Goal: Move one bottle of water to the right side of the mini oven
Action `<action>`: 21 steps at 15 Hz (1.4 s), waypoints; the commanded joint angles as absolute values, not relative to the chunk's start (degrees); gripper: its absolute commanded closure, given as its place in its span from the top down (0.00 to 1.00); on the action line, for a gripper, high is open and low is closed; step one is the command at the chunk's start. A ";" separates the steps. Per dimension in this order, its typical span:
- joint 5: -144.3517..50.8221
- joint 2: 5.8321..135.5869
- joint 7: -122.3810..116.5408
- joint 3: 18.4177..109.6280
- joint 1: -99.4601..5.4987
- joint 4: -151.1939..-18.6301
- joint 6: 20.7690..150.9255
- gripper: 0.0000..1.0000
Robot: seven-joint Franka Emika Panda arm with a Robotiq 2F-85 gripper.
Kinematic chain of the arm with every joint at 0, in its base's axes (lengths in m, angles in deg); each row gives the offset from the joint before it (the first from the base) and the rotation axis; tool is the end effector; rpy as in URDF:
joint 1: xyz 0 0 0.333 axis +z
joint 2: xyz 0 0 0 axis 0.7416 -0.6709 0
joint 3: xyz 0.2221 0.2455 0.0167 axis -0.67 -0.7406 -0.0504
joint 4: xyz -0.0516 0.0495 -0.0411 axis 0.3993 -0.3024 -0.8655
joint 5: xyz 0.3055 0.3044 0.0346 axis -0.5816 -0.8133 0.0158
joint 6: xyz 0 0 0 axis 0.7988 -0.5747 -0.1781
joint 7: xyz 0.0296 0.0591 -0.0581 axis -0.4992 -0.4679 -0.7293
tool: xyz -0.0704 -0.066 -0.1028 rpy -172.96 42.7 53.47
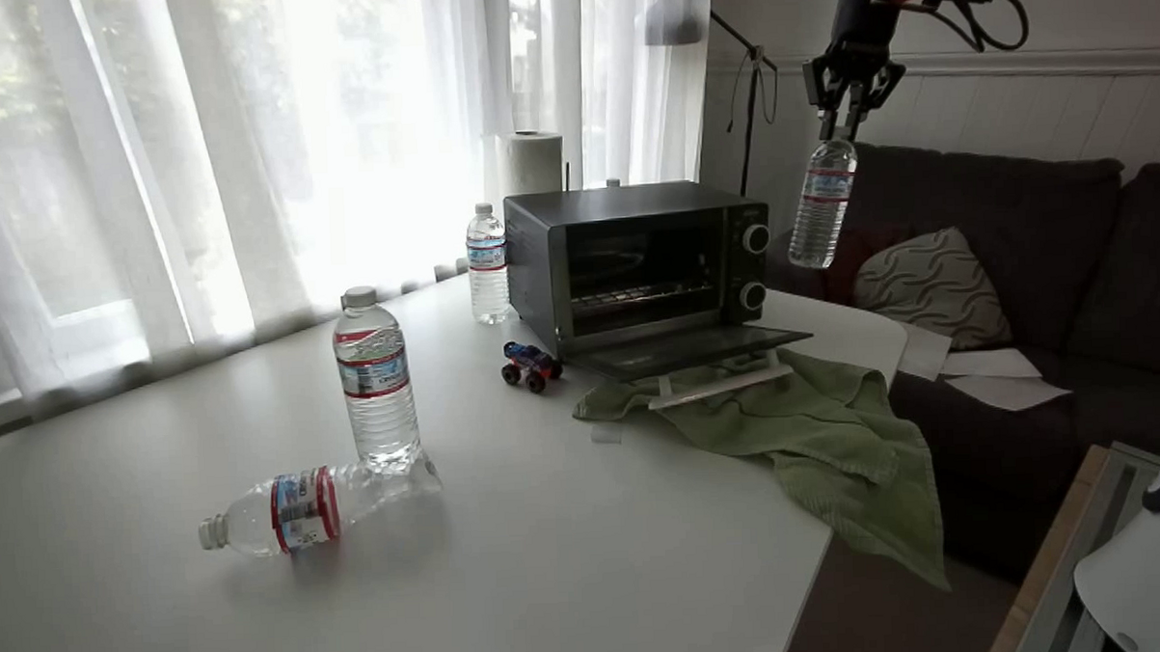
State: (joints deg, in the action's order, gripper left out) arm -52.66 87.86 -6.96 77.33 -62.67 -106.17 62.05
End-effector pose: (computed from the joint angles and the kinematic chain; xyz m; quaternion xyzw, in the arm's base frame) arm 0.4974 -0.3059 0.4311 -0.9565 0.2899 0.0117 0.0303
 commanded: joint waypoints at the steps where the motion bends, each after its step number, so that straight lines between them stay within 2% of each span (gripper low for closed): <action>1: -55.63 86.82 -8.33 77.22 -63.45 -105.09 64.04 0.08; 9: -55.27 80.89 -7.92 77.51 -64.77 -103.78 69.88 0.08; 21: -56.44 69.44 -4.98 76.26 -65.94 -94.23 74.03 0.08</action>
